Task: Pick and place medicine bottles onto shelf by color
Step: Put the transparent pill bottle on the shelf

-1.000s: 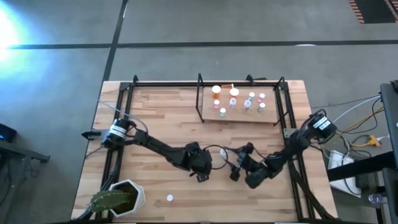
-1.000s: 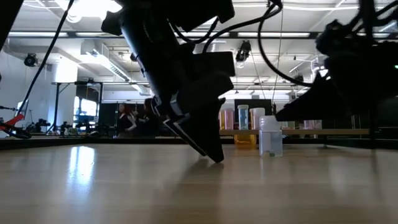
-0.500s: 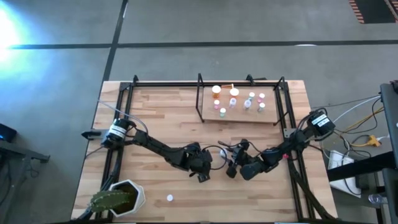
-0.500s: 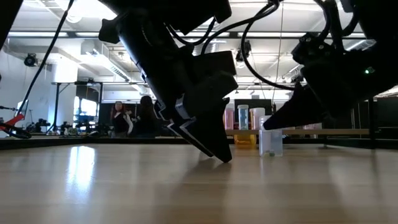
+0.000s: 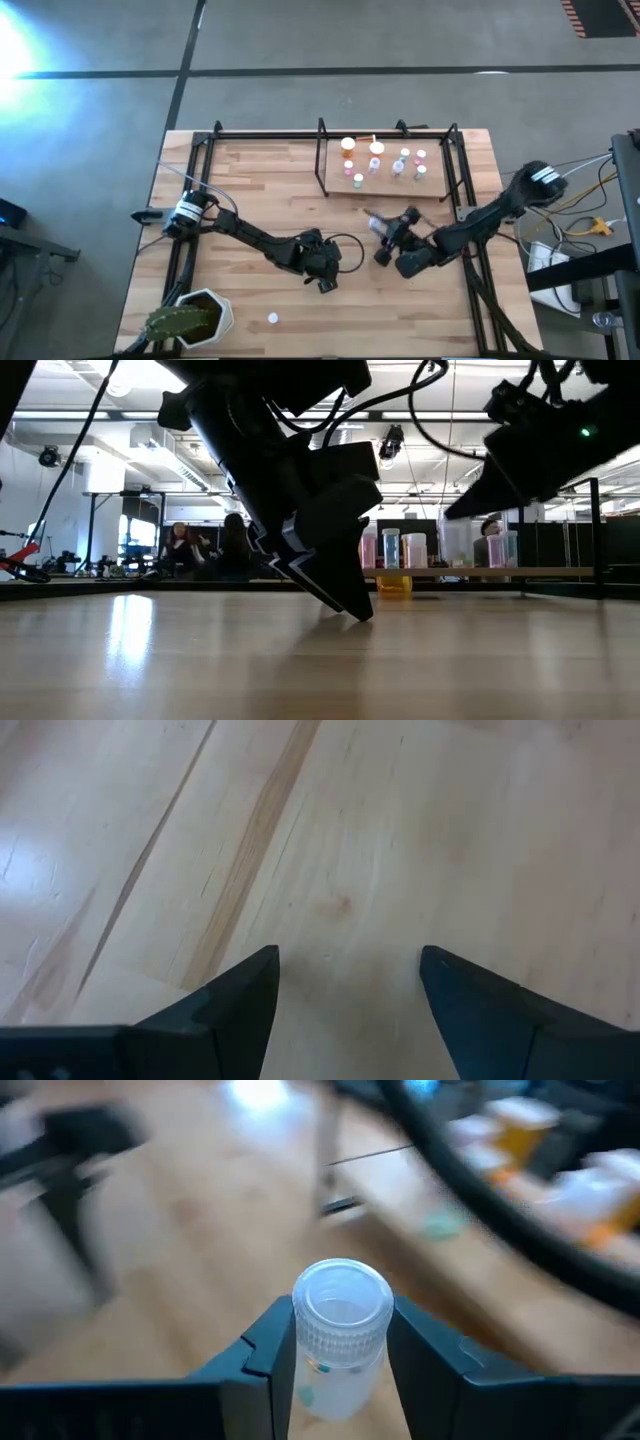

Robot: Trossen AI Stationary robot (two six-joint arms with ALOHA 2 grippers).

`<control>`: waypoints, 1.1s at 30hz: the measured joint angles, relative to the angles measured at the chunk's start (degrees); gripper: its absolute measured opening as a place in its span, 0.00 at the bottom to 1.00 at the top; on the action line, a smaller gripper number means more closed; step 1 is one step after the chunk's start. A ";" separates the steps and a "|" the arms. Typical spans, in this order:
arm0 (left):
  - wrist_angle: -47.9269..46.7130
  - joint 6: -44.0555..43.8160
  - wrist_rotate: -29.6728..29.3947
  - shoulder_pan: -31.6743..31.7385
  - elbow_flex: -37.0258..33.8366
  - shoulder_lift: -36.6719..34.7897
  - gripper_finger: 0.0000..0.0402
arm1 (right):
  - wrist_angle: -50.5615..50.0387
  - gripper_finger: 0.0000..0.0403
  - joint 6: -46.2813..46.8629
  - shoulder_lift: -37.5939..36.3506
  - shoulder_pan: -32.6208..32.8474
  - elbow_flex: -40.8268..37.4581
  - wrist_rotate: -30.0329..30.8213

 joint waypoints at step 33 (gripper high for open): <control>-6.27 11.61 -24.88 -18.01 -5.72 -22.41 0.57 | 14.08 0.48 -15.78 -4.34 -31.29 -6.62 -15.66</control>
